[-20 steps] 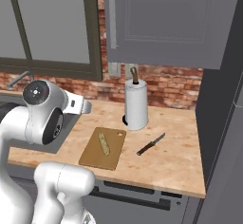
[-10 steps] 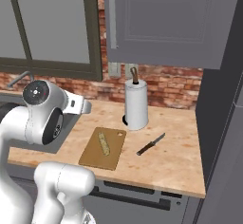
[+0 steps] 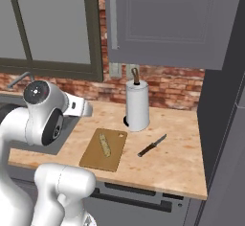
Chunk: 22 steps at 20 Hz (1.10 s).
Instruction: Retrieve the sausage and cheese from the fridge and place them on the cutting board on the counter.
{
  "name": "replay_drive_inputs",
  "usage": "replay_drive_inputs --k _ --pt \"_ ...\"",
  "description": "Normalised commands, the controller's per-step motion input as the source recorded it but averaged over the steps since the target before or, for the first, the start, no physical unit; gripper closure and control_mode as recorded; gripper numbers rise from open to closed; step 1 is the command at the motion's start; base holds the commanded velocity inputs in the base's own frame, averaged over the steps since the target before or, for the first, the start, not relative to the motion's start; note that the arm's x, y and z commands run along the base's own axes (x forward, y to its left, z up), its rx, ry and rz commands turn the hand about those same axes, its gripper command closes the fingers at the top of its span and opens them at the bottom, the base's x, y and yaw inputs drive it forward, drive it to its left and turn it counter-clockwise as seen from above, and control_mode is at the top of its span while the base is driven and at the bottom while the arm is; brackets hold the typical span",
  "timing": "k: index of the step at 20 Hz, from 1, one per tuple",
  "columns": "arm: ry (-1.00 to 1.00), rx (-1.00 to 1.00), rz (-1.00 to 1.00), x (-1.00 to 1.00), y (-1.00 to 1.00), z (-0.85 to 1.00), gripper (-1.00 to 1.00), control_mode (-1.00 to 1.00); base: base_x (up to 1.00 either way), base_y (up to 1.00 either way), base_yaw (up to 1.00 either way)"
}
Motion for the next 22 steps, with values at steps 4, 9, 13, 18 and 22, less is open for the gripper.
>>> replay_drive_inputs --k 4,9,13,18,22 --pt "0.43 -0.19 0.07 0.10 -0.18 -0.47 1.00 -1.00 0.00 0.00 0.00" --pt "0.34 -0.03 0.09 0.14 -0.20 -0.45 1.00 -1.00 0.00 0.00 0.00" --pt "0.13 0.03 0.11 0.01 -0.16 -0.52 1.00 -1.00 0.00 0.00 0.00" --pt "0.00 0.02 0.12 0.00 0.01 -0.61 1.00 -1.00 0.00 0.00 0.00" --pt "0.00 0.00 0.07 0.03 0.04 -0.58 1.00 -1.00 0.00 0.00 0.00"
